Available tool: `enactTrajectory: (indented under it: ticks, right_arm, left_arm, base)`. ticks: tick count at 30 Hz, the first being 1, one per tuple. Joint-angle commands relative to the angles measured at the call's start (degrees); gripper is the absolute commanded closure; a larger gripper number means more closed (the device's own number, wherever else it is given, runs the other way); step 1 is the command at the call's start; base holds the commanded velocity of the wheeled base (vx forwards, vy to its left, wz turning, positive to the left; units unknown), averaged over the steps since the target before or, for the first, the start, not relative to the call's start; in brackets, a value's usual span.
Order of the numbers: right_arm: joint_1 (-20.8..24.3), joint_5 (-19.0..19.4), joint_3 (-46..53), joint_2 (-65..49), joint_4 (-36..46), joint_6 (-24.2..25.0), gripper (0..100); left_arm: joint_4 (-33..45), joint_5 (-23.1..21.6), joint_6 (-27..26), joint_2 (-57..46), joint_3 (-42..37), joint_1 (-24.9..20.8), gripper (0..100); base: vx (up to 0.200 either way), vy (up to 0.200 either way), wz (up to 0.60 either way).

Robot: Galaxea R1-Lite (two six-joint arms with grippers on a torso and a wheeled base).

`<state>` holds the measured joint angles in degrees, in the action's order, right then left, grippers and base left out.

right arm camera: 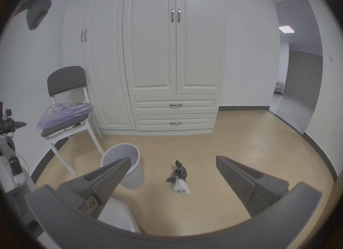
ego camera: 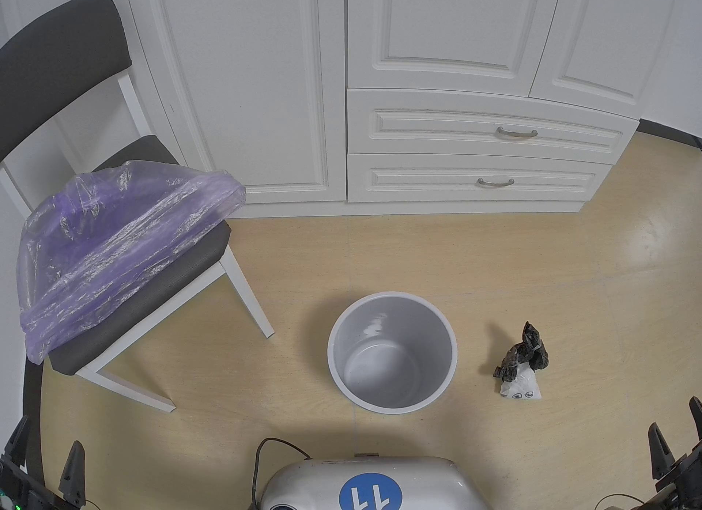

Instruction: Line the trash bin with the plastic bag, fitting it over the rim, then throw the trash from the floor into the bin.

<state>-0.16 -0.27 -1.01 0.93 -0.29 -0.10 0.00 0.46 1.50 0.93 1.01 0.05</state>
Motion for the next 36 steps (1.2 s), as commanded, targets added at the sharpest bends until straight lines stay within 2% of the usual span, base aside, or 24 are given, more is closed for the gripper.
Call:
enactTrajectory:
  ticks: [1, 11, 17, 21, 24, 27, 29, 30, 33, 35, 36]
  right_arm:
    - [0.1, -0.3, 1.0, -0.9, -0.1, 0.9, 0]
    - [-0.1, -0.7, 1.0, -0.9, 0.0, -0.3, 0]
    - [0.1, -0.4, 1.0, -0.9, -0.1, 0.4, 0]
    - [0.1, -0.5, 1.0, -0.9, -0.1, 1.2, 0]
    - [0.0, -0.1, 1.0, -0.9, 0.0, -1.6, 0]
    - [-0.1, 0.2, 1.0, -0.8, 0.1, -2.3, 0]
    - [-0.1, 0.1, 1.0, -0.9, 0.0, -2.2, 0]
    - [-0.1, 0.1, 1.0, -0.9, -0.1, -1.5, 0]
    - [0.0, -0.4, -0.1, -0.9, -0.9, 1.4, 0]
    - [-0.2, 0.3, -7.0, -0.1, -2.7, 9.0, 0]
    - [-0.5, 0.3, -9.0, 0.4, -2.4, 10.6, 0]
  left_arm:
    - [-0.1, 0.9, 1.2, -0.9, -0.8, 0.0, 0]
    - [0.0, 0.2, -2.4, -0.9, -0.9, 0.1, 0]
    - [0.0, 0.4, -2.1, -0.9, -0.9, 0.1, 0]
    - [0.0, 1.3, 0.7, -0.9, -0.9, 0.0, 0]
    - [-0.2, 1.2, 0.6, -0.9, -0.9, 0.0, 0]
    - [-5.0, 0.5, -3.7, -0.9, 1.4, 0.0, 0]
    - [-7.6, -0.7, -3.6, -0.7, 3.9, 0.0, 0]
    - [-9.1, -4.2, -1.8, 0.4, 7.3, -0.4, 0]
    - [-7.5, -5.9, -0.6, 1.1, 8.6, -0.6, 0]
    - [-6.2, -5.7, -0.6, 1.5, 8.4, -0.7, 0]
    - [-5.6, -5.7, -0.6, 1.7, 8.4, -0.7, 0]
  base:
    - [0.0, 0.0, 0.0]
    - [0.0, 0.0, 0.0]
    - [0.0, 0.0, 0.0]
    - [0.0, 0.0, 0.0]
    - [0.0, 0.0, 0.0]
    - [0.0, 0.0, 0.0]
    - [0.0, 0.0, 0.0]
    - [0.0, 0.0, 0.0]
    - [0.0, 0.0, 0.0]
    - [0.0, 0.0, 0.0]
    - [0.0, 0.0, 0.0]
